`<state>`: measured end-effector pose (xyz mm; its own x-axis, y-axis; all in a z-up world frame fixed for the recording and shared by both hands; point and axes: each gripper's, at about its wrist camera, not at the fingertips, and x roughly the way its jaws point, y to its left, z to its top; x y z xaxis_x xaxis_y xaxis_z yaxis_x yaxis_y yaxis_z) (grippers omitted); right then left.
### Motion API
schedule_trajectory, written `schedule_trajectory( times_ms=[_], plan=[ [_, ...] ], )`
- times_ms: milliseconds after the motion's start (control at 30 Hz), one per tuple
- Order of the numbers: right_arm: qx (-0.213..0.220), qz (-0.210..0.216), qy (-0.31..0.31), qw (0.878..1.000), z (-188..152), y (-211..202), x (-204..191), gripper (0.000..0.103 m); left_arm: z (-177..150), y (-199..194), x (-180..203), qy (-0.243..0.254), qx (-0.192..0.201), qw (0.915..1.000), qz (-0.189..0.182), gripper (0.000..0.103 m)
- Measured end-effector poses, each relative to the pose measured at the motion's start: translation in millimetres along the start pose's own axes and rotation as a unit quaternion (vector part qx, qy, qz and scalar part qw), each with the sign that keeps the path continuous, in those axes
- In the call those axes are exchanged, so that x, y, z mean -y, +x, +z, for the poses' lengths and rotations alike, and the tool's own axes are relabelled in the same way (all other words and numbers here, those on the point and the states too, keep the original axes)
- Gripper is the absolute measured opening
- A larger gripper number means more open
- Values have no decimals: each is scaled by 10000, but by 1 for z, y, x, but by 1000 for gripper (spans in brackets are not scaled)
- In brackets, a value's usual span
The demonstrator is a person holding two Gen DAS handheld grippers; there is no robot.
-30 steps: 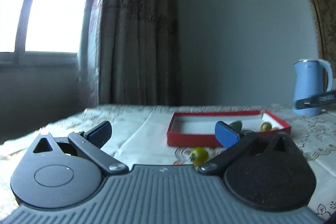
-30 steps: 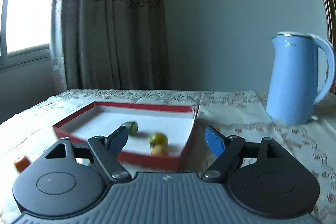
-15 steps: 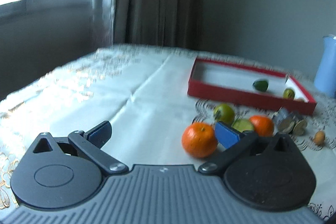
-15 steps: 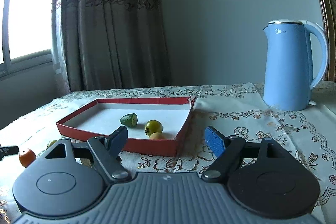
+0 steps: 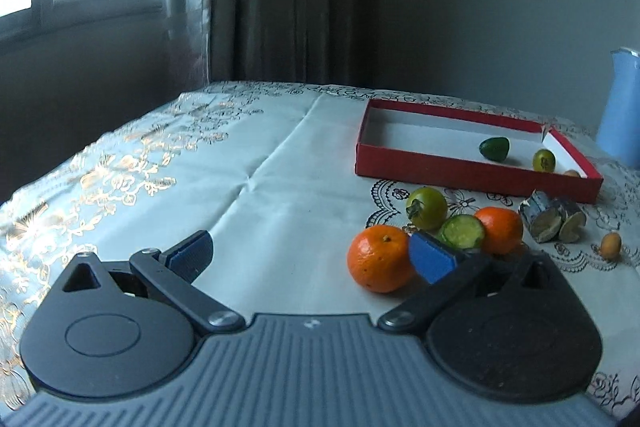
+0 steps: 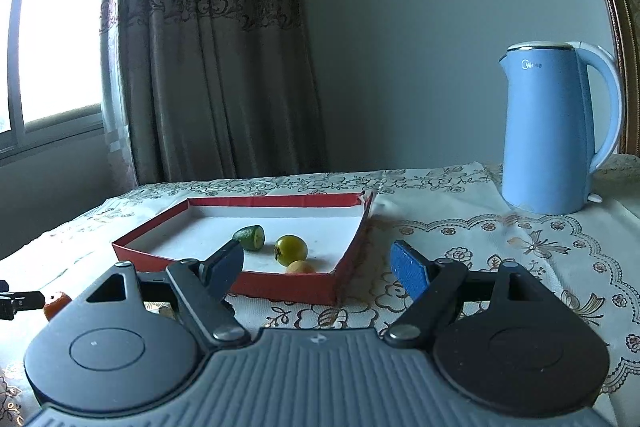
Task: Organize fruits
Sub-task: 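Move the left gripper to the tangerine and close on it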
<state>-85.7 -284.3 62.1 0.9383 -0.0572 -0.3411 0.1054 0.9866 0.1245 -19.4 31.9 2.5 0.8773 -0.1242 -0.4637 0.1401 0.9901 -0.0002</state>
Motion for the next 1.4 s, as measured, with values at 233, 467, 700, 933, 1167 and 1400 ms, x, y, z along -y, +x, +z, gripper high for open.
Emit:
schedule_trajectory(
  times_ms=[233,467,700,933,1167,1400],
  plan=[
    [-5,1,5,10000,0,0,-1,81,2,8,5,58,-165,9998,-2,103],
    [-14,10,22,10000,-2,-1,-2,81,5,23,13,260,-474,9985,-110,103],
    [-66,19,8,10000,-3,0,-3,81,7,40,14,249,-922,9953,-131,103],
    [-106,15,-2,9999,-4,2,-5,81,6,41,9,142,-913,9951,-360,88],
    [-158,17,-15,9999,-5,5,-4,81,5,38,8,122,-853,9952,-466,81],
    [-196,34,-37,9998,-6,5,-5,81,6,39,14,242,-885,9947,-467,71]
  ],
)
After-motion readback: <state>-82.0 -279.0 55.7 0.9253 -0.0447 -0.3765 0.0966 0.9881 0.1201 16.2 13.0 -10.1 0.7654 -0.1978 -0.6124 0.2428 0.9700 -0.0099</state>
